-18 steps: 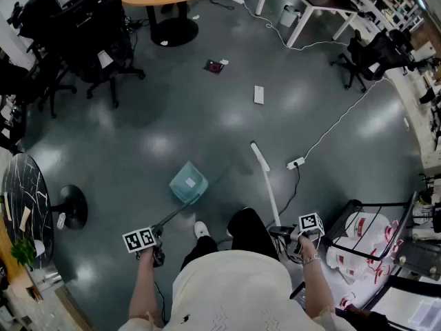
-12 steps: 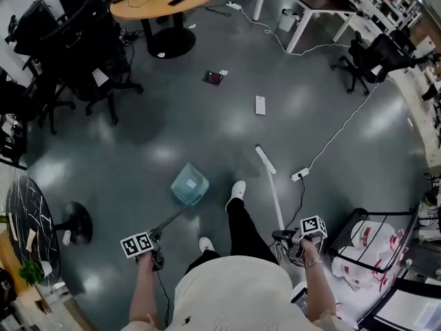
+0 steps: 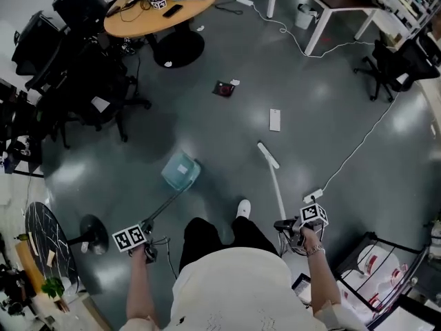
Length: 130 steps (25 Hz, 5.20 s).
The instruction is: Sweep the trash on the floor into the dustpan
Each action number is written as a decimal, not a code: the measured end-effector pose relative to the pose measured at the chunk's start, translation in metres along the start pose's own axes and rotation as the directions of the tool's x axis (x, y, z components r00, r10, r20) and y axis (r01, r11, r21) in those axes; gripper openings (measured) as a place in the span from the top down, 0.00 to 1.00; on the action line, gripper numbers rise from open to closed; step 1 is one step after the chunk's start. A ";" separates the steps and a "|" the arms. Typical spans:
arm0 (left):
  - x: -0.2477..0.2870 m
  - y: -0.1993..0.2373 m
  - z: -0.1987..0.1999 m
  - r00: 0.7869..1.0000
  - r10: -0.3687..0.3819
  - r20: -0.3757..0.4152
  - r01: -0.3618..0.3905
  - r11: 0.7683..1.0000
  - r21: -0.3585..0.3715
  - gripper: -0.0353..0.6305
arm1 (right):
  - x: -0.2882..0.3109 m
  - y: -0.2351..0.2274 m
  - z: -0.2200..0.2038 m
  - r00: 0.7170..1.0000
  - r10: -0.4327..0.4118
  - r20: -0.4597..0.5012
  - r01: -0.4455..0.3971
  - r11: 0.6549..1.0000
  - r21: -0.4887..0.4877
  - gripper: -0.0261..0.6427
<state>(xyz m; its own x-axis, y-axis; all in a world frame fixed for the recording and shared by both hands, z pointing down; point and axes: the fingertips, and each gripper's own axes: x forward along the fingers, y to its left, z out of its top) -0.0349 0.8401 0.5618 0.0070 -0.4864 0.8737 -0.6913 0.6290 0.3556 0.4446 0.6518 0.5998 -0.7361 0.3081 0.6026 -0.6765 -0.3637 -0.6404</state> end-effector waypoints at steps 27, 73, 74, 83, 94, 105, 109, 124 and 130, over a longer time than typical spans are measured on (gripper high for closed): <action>0.345 -0.084 0.573 0.835 0.260 -0.485 0.412 0.288 0.864 0.81 | 0.151 0.405 0.332 0.971 0.056 0.233 -0.098 0.980 0.172 0.84; 0.568 -0.172 0.795 0.732 0.481 -0.481 0.654 -0.302 0.693 0.81 | 0.333 0.561 0.410 0.855 -0.373 -0.359 0.276 0.915 -0.293 0.83; 0.564 -0.166 0.793 0.744 0.467 -0.477 0.643 -0.311 0.700 0.81 | 0.330 0.569 0.409 0.875 -0.325 -0.360 0.244 0.936 -0.252 0.83; 0.561 -0.200 0.797 0.801 0.347 -0.487 0.566 -0.177 0.805 0.81 | 0.261 0.596 0.409 0.987 0.026 -0.159 -0.012 0.996 0.084 0.83; 0.597 -0.291 0.803 0.846 0.278 -0.455 0.525 -0.285 0.802 0.81 | 0.190 0.508 0.538 0.944 -0.327 0.038 0.321 0.941 0.103 0.83; 0.630 -0.286 0.797 0.793 0.354 -0.496 0.589 -0.236 0.773 0.81 | 0.236 0.500 0.568 0.878 -0.465 -0.110 0.459 0.885 -0.078 0.83; 0.630 -0.278 0.793 0.803 0.348 -0.484 0.579 -0.258 0.774 0.81 | 0.264 0.514 0.543 0.862 -0.482 -0.157 0.450 0.870 -0.202 0.83; 0.630 -0.276 0.794 0.823 0.295 -0.485 0.557 -0.257 0.789 0.81 | 0.303 0.559 0.487 0.790 -0.543 -0.285 0.406 0.812 -0.419 0.83; 0.615 -0.271 0.773 0.828 0.269 -0.492 0.557 -0.294 0.777 0.81 | 0.281 0.579 0.452 0.905 -0.330 -0.269 0.276 0.936 -0.221 0.83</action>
<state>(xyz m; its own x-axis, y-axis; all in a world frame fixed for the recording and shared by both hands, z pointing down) -0.4020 -0.0987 0.7461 0.1752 0.0651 0.9824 -0.3544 -0.9268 0.1246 -0.1439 0.1305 0.6131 -0.4488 0.6351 0.6287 -0.8406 -0.0612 -0.5382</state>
